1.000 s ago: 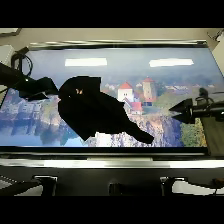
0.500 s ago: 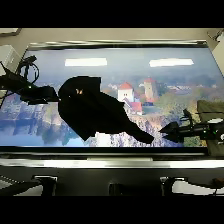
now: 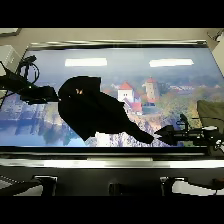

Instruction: Fold the clothes and pants, and hang the long-sleeved shirts on hangers.

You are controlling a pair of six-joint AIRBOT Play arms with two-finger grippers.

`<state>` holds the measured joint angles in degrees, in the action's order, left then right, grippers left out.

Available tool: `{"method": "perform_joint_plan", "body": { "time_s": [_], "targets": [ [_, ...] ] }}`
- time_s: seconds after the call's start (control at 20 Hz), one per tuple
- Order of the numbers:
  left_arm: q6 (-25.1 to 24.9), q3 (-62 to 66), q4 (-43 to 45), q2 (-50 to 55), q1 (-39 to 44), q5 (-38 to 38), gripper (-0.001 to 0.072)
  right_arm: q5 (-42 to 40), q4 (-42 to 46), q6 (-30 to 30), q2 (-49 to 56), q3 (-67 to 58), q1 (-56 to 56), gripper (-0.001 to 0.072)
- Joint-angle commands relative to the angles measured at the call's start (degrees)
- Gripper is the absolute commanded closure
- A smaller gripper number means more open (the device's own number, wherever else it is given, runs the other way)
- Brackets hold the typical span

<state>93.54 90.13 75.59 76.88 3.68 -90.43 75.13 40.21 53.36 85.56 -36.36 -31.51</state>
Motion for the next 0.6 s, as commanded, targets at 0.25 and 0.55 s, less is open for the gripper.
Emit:
{"method": "perform_joint_plan", "body": {
  "time_s": [0.25, 0.55],
  "targets": [
    [0.0, 0.0, 0.1, 0.0, 0.0, 2.0, 0.0049, -3.7, -0.9, -1.3, 0.1, 3.8, 4.7, 0.0167],
    [0.1, 0.0, 0.1, 0.1, -0.1, 1.9, 0.0050, -8.6, -1.5, 1.0, -0.1, 3.8, 14.2, 0.0471]
  ]
}}
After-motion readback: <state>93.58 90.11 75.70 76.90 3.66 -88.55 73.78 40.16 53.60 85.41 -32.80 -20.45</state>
